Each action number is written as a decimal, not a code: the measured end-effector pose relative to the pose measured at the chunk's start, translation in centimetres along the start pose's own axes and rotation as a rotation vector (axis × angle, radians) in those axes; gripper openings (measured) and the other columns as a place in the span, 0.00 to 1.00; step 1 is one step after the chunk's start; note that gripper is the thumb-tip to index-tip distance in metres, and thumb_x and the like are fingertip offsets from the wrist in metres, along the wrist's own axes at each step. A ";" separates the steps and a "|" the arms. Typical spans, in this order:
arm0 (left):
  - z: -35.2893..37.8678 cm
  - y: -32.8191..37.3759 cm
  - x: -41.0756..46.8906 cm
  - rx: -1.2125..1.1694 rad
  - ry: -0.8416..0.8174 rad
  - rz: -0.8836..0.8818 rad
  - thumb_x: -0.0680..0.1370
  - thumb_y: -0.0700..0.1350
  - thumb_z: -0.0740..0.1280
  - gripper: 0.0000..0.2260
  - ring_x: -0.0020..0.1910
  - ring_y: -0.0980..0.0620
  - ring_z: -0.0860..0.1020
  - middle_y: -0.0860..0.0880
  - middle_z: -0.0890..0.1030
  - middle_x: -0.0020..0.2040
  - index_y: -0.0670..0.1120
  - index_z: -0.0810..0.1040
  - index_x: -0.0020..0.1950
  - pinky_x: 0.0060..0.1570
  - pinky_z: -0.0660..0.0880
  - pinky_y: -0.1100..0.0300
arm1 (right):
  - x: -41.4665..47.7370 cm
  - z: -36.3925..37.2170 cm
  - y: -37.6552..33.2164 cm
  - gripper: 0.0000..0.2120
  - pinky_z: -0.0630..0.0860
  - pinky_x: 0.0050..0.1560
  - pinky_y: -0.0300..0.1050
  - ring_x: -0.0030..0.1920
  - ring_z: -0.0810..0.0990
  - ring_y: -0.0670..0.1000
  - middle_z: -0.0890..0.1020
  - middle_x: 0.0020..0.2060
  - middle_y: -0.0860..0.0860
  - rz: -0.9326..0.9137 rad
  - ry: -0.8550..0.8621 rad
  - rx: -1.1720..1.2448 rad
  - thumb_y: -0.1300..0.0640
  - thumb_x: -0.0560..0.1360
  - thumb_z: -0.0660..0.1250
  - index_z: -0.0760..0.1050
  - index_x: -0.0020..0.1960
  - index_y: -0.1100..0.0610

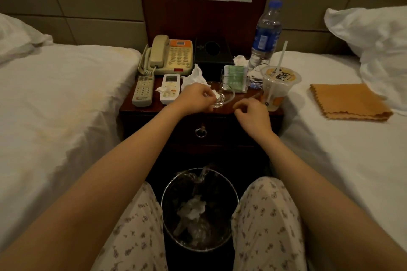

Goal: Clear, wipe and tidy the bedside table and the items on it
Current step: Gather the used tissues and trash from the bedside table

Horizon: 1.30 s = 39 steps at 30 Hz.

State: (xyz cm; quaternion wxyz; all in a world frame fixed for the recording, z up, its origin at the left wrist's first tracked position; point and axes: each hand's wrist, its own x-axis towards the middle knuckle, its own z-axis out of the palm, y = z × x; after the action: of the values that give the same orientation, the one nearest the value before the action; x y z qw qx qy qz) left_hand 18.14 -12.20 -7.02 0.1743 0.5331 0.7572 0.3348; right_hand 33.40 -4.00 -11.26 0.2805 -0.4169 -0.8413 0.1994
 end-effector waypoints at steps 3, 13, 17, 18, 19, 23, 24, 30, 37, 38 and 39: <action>-0.6 1.1 2.0 0.069 0.165 0.044 0.78 0.42 0.63 0.08 0.37 0.58 0.76 0.47 0.83 0.43 0.44 0.81 0.51 0.36 0.70 0.68 | 1.9 0.0 0.4 0.13 0.72 0.53 0.44 0.55 0.76 0.55 0.73 0.60 0.56 0.044 0.000 -0.088 0.59 0.76 0.63 0.78 0.59 0.58; 0.7 1.4 6.0 0.505 -0.069 0.033 0.77 0.44 0.65 0.14 0.61 0.47 0.74 0.46 0.77 0.61 0.45 0.75 0.63 0.57 0.72 0.55 | 3.7 1.1 0.4 0.11 0.73 0.50 0.49 0.56 0.75 0.60 0.75 0.54 0.60 0.044 -0.044 -0.316 0.65 0.77 0.60 0.78 0.54 0.64; 1.2 0.8 6.2 0.488 -0.044 0.018 0.77 0.40 0.65 0.12 0.59 0.48 0.76 0.47 0.80 0.59 0.46 0.79 0.59 0.57 0.75 0.53 | 3.1 1.3 0.7 0.12 0.68 0.56 0.47 0.61 0.68 0.59 0.68 0.60 0.59 0.009 -0.098 -0.300 0.69 0.74 0.60 0.72 0.57 0.63; 1.3 0.7 6.1 0.461 -0.028 0.028 0.77 0.39 0.65 0.11 0.58 0.48 0.77 0.47 0.80 0.57 0.46 0.80 0.57 0.56 0.75 0.54 | 2.9 1.4 0.9 0.12 0.67 0.54 0.46 0.60 0.69 0.59 0.69 0.59 0.58 -0.021 -0.090 -0.261 0.70 0.74 0.59 0.72 0.55 0.63; 1.3 0.7 6.0 0.419 -0.002 0.043 0.77 0.38 0.64 0.10 0.57 0.48 0.77 0.47 0.81 0.56 0.45 0.81 0.56 0.55 0.75 0.55 | 2.7 1.6 1.1 0.10 0.66 0.51 0.44 0.58 0.70 0.58 0.70 0.57 0.58 -0.049 -0.077 -0.212 0.71 0.73 0.59 0.71 0.52 0.62; 0.2 1.6 4.1 0.099 0.063 0.083 0.77 0.37 0.64 0.09 0.46 0.53 0.76 0.49 0.79 0.48 0.42 0.78 0.56 0.40 0.71 0.69 | 1.8 1.5 1.1 0.11 0.61 0.43 0.40 0.51 0.72 0.57 0.70 0.45 0.53 -0.066 -0.032 -0.027 0.73 0.74 0.57 0.65 0.43 0.58; -0.3 1.7 3.3 0.023 0.023 0.090 0.77 0.38 0.65 0.08 0.43 0.55 0.76 0.49 0.78 0.46 0.43 0.78 0.55 0.38 0.70 0.70 | 1.7 1.4 1.1 0.10 0.62 0.43 0.40 0.50 0.72 0.57 0.70 0.45 0.53 -0.065 -0.028 -0.005 0.72 0.74 0.57 0.66 0.44 0.58; -1.1 0.6 -1.2 -0.143 -0.326 0.038 0.77 0.37 0.65 0.05 0.39 0.58 0.76 0.51 0.78 0.42 0.45 0.78 0.49 0.36 0.75 0.70 | 2.2 1.6 1.1 0.16 0.64 0.64 0.44 0.64 0.68 0.58 0.67 0.64 0.59 -0.025 -0.122 -0.038 0.61 0.78 0.61 0.72 0.65 0.63; -0.2 -0.9 -2.5 -0.256 -0.365 -0.049 0.78 0.36 0.64 0.05 0.42 0.56 0.77 0.50 0.78 0.43 0.44 0.77 0.50 0.38 0.77 0.70 | 0.5 1.5 0.5 0.05 0.64 0.49 0.37 0.53 0.73 0.55 0.74 0.50 0.58 -0.090 -0.082 0.009 0.64 0.77 0.63 0.77 0.49 0.64; 0.1 -1.1 -2.7 -0.239 -0.388 -0.062 0.78 0.37 0.65 0.05 0.42 0.56 0.77 0.50 0.79 0.43 0.44 0.77 0.51 0.38 0.77 0.69 | -0.4 1.6 0.5 0.04 0.63 0.47 0.36 0.51 0.73 0.54 0.74 0.49 0.58 -0.145 -0.082 0.038 0.65 0.77 0.63 0.77 0.47 0.64; 0.4 -1.5 -2.9 -0.217 -0.406 -0.078 0.78 0.36 0.65 0.05 0.41 0.56 0.77 0.49 0.79 0.42 0.44 0.77 0.51 0.38 0.77 0.68 | -1.4 2.0 0.4 0.04 0.63 0.46 0.36 0.50 0.73 0.54 0.75 0.47 0.58 -0.198 -0.087 0.060 0.66 0.76 0.63 0.77 0.45 0.64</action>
State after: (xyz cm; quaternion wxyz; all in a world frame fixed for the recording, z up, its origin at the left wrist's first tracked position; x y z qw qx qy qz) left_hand 18.40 -15.07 -8.63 0.3923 0.5378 0.6863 0.2931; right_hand 33.11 -5.12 -13.43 0.2744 -0.3141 -0.8833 0.2139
